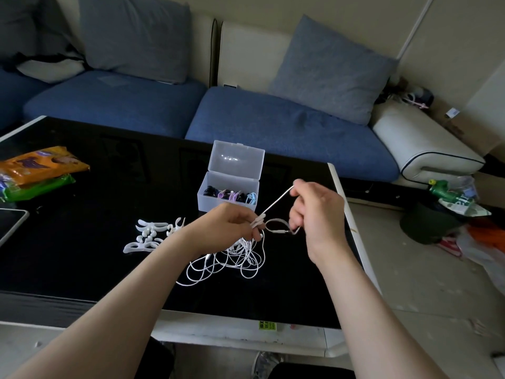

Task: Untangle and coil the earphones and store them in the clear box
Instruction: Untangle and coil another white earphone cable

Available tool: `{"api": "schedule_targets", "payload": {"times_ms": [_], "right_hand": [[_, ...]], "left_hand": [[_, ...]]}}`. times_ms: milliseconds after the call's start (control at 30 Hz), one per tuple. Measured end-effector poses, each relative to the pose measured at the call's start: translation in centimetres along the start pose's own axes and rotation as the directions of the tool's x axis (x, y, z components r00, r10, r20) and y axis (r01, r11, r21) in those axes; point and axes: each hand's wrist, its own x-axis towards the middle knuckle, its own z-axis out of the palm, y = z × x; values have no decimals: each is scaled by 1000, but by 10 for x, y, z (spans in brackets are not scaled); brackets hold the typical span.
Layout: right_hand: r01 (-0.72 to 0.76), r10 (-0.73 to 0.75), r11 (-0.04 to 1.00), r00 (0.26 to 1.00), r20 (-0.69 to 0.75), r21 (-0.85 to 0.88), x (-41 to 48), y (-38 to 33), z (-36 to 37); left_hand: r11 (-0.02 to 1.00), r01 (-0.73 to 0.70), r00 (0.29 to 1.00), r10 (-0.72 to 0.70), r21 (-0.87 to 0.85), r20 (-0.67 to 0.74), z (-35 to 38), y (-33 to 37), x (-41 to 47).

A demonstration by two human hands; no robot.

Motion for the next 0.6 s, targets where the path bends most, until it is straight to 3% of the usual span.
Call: {"api": "schedule_targets", "payload": {"times_ms": [133, 333, 500, 600], "right_hand": [[-73, 84, 995, 984, -157, 73, 8, 2, -12], [-151, 120, 981, 965, -233, -123, 16, 23, -17], [-273, 224, 911, 957, -183, -311, 17, 28, -20], [-275, 306, 813, 952, -24, -514, 12, 30, -15]], "left_hand": [[990, -35, 997, 45, -140, 70, 0, 8, -4], [902, -52, 991, 101, -429, 93, 1, 14, -2], [801, -72, 989, 134, -594, 61, 0, 16, 0], [752, -107, 989, 145, -650, 5, -1, 15, 1]]}}
